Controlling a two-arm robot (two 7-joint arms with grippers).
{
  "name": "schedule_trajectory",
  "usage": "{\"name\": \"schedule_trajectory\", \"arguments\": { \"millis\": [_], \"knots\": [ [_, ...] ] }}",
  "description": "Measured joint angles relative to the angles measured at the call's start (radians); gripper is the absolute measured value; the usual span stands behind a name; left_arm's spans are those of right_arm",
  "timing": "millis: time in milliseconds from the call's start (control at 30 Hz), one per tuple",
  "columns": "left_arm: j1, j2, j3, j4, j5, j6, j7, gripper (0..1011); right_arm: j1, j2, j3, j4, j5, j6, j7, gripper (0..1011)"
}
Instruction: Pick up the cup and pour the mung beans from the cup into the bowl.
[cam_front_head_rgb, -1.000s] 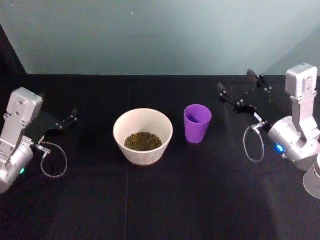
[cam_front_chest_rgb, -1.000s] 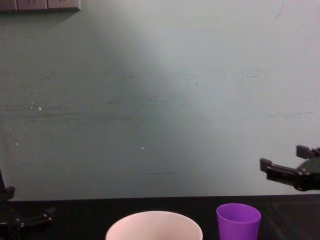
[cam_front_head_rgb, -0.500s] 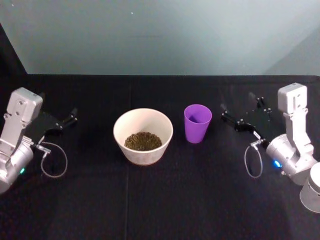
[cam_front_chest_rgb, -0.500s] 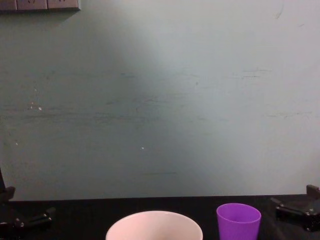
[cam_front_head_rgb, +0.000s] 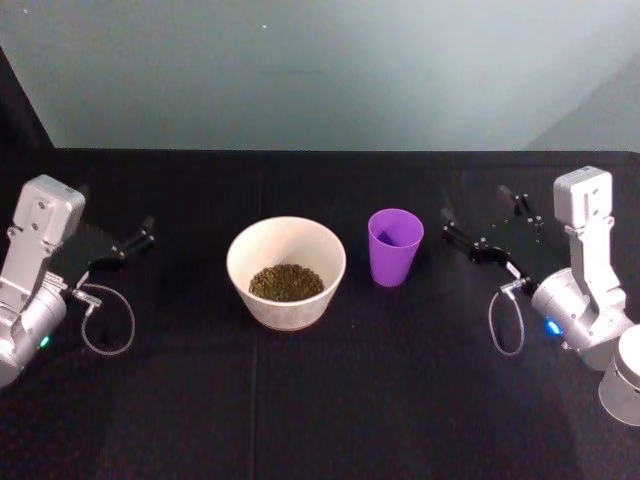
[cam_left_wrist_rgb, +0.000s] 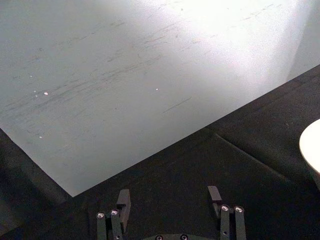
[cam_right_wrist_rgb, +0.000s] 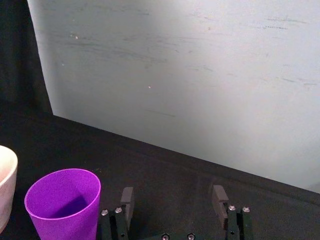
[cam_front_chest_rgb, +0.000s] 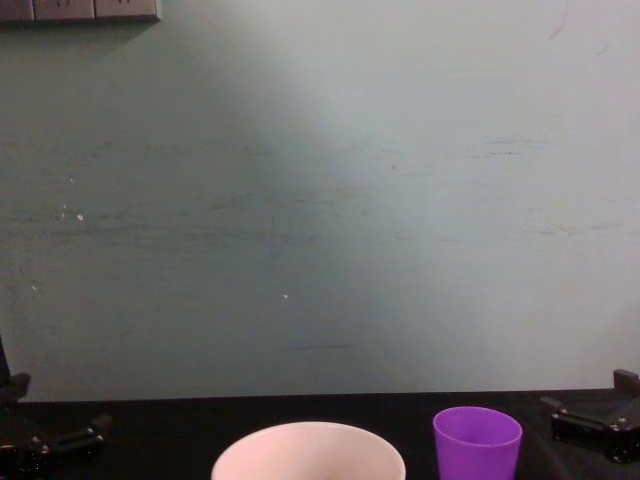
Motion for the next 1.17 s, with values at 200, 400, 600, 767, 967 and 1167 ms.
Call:
{"name": "schedule_trajectory", "arguments": {
  "millis": [200, 400, 600, 767, 967, 1167],
  "knots": [
    [0.000, 0.000, 0.000, 0.000, 0.000, 0.000, 0.000, 1000, 0.001, 0.001, -0.001, 0.000, 0.001, -0.001, 0.002, 1003],
    [0.000, 0.000, 0.000, 0.000, 0.000, 0.000, 0.000, 1000, 0.001, 0.001, -0.001, 0.001, 0.002, -0.002, 0.003, 1003],
    [0.000, 0.000, 0.000, 0.000, 0.000, 0.000, 0.000, 1000, 0.002, 0.001, -0.001, 0.001, 0.003, -0.002, 0.004, 1003],
    [0.000, 0.000, 0.000, 0.000, 0.000, 0.000, 0.000, 1000, 0.002, 0.001, -0.001, 0.002, 0.003, -0.002, 0.005, 1003],
    [0.000, 0.000, 0.000, 0.000, 0.000, 0.000, 0.000, 1000, 0.002, 0.001, -0.001, 0.002, 0.004, -0.002, 0.005, 1003],
    [0.000, 0.000, 0.000, 0.000, 0.000, 0.000, 0.000, 1000, 0.002, 0.001, -0.001, 0.002, 0.004, -0.002, 0.006, 1003]
  ]
}}
